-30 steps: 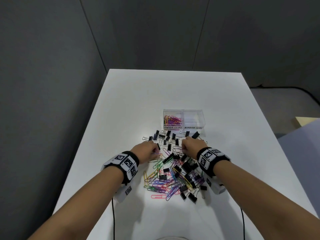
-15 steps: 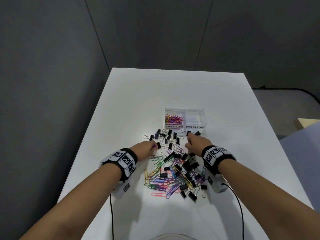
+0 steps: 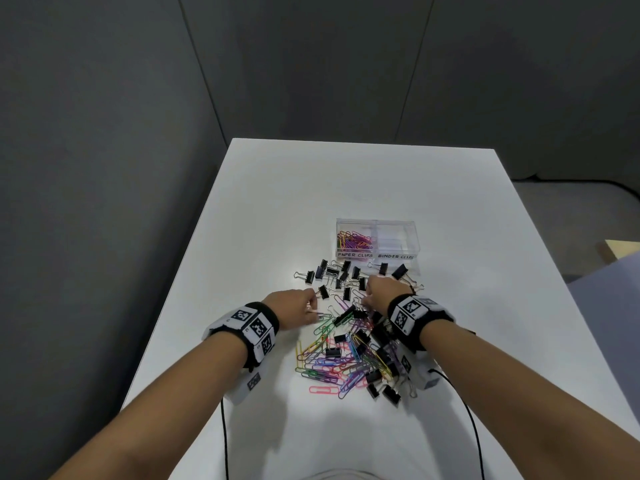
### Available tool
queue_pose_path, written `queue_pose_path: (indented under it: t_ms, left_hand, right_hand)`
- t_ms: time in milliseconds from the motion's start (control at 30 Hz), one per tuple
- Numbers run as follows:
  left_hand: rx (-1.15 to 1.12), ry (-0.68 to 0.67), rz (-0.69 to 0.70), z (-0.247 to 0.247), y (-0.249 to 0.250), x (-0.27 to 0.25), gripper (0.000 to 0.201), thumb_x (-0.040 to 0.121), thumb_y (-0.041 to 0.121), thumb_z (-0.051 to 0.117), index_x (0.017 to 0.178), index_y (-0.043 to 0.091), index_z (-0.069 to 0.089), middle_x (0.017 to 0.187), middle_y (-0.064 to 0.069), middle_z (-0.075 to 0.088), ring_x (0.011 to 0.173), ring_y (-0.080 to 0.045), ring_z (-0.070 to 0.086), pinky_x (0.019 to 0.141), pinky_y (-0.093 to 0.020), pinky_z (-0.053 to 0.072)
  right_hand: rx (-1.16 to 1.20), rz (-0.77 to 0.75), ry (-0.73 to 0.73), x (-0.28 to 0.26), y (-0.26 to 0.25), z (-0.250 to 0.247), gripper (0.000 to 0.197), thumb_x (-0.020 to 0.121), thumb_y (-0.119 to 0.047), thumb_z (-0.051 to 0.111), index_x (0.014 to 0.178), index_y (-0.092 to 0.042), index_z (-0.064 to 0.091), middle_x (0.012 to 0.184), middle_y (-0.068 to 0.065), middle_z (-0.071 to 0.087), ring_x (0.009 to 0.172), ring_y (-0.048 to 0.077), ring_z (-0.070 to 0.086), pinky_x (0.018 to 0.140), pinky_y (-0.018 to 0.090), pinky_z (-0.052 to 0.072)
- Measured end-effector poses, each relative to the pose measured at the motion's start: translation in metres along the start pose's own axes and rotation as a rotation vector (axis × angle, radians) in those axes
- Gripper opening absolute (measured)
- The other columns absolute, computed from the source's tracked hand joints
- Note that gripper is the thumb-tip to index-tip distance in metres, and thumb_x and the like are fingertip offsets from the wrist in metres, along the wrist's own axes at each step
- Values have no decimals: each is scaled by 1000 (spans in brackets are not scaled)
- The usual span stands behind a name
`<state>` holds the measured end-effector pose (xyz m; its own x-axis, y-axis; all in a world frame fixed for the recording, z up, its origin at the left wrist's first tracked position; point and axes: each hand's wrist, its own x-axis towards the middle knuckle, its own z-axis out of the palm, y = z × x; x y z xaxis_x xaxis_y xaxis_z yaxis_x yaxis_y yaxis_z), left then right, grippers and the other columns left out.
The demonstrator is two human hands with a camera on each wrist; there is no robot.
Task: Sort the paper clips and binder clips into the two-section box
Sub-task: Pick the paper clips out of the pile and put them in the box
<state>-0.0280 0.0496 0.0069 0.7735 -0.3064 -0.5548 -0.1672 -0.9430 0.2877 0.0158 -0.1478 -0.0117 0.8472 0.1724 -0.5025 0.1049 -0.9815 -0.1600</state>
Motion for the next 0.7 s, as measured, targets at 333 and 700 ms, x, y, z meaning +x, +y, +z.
queue_pose_path:
  t_ms: [333, 700]
  left_hand:
    - [218, 6, 59, 9, 10, 12, 29, 98, 30, 39, 109, 7, 54, 108, -11, 65, 92, -26, 60, 78, -33, 46]
    - [126, 140, 118, -49, 1, 32, 29, 101, 27, 33, 109, 7, 53, 110, -12, 61, 90, -25, 57, 75, -33, 42]
  right_hand:
    - [-190, -77, -43, -8, 8, -1, 16, 94, -22, 41, 89, -9, 49, 74, 3, 50, 76, 23, 51, 66, 30, 42]
    - [292, -212, 259, 22, 6, -82, 18, 102, -23, 24, 92, -12, 36, 63, -4, 42, 51, 11, 38, 51, 25, 34]
